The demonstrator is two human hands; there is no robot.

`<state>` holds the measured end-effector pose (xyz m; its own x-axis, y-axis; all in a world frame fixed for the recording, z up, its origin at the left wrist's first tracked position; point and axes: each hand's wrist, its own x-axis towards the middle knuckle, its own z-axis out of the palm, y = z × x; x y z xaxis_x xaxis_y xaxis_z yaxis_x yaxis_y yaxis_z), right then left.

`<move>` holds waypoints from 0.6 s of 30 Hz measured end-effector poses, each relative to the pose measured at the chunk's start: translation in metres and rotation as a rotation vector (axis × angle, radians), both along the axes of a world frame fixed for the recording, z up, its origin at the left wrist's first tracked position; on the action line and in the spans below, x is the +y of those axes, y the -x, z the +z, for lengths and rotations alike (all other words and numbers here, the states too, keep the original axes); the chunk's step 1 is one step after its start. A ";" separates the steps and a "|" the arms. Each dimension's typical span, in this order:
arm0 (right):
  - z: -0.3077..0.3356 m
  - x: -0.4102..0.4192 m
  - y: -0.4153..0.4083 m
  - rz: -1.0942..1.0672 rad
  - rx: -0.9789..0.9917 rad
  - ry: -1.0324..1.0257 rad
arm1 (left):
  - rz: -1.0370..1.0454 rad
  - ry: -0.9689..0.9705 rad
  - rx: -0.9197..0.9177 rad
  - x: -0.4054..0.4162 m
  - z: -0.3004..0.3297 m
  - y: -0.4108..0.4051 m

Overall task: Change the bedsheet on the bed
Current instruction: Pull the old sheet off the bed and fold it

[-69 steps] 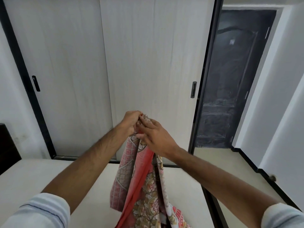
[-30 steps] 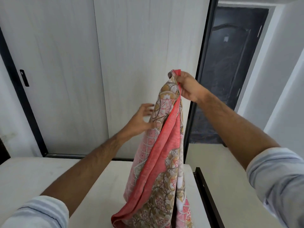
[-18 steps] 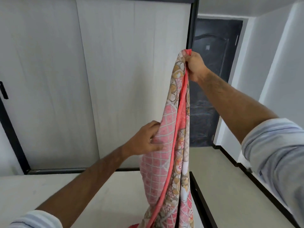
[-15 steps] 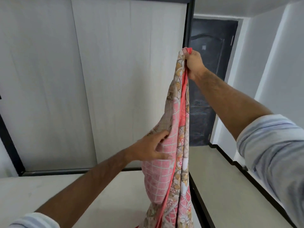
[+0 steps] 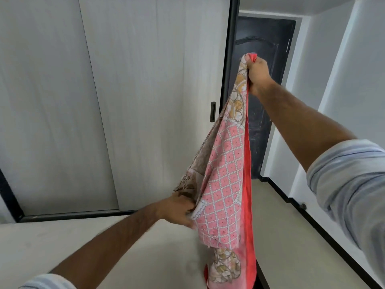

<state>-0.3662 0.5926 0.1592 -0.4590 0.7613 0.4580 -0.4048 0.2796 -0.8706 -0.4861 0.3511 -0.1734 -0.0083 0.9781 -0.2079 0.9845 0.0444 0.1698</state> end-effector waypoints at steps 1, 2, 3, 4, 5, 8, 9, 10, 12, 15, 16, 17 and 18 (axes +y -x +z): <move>0.000 0.003 -0.001 -0.014 -0.009 -0.003 | 0.003 0.010 0.072 -0.001 -0.006 0.005; -0.002 0.007 -0.002 -0.032 -0.019 -0.006 | 0.025 -0.011 0.139 -0.005 -0.007 0.010; -0.005 0.013 -0.003 -0.054 -0.028 -0.006 | 0.051 -0.061 0.225 -0.008 -0.008 0.018; -0.008 0.019 -0.006 -0.081 -0.037 -0.007 | 0.086 -0.151 0.320 -0.012 -0.009 0.030; -0.011 0.025 -0.009 -0.111 -0.051 -0.009 | 0.105 -0.262 0.421 -0.017 -0.004 0.041; -0.018 0.045 -0.016 -0.206 -0.094 -0.028 | 0.212 -0.599 0.577 -0.039 0.030 0.084; -0.020 0.051 -0.018 -0.231 -0.102 -0.029 | 0.267 -0.689 0.557 -0.048 0.049 0.100; -0.022 0.057 -0.018 -0.246 -0.100 -0.024 | 0.329 -0.748 0.562 -0.060 0.074 0.114; -0.023 0.067 -0.016 -0.256 -0.092 -0.019 | 0.449 -0.827 0.627 -0.083 0.122 0.135; -0.017 0.069 -0.008 -0.255 -0.076 -0.061 | 0.554 -0.912 0.683 -0.106 0.190 0.152; -0.014 0.069 -0.004 -0.256 -0.073 -0.079 | 0.572 -0.904 0.723 -0.112 0.212 0.154; -0.011 0.072 0.000 -0.266 -0.071 -0.095 | 0.578 -0.899 0.786 -0.117 0.233 0.157; -0.007 0.072 0.003 -0.285 -0.069 -0.106 | 0.574 -0.900 0.855 -0.122 0.253 0.160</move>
<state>-0.3688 0.6643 0.1518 -0.2664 0.8136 0.5168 -0.2378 0.4641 -0.8532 -0.6458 0.2292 0.0798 -0.2581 0.5869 0.7674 0.6766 0.6768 -0.2901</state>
